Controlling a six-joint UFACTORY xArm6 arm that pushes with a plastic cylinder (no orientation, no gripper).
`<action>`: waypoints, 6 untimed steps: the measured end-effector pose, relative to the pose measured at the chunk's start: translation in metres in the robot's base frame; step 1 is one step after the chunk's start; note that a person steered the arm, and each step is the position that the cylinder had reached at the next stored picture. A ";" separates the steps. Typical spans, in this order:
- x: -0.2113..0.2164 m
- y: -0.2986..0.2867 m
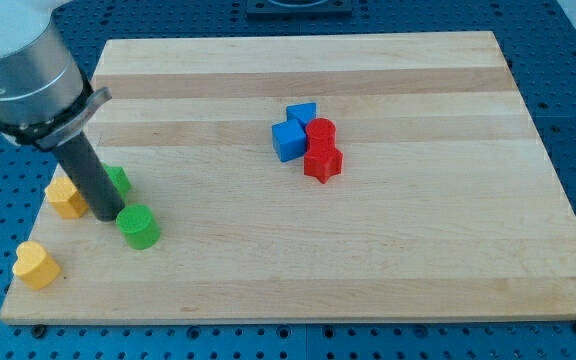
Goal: Push the green star slightly up
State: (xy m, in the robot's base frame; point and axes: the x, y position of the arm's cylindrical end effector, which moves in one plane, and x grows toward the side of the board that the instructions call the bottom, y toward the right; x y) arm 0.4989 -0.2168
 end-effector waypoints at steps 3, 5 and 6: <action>-0.029 -0.008; -0.037 -0.036; -0.049 -0.036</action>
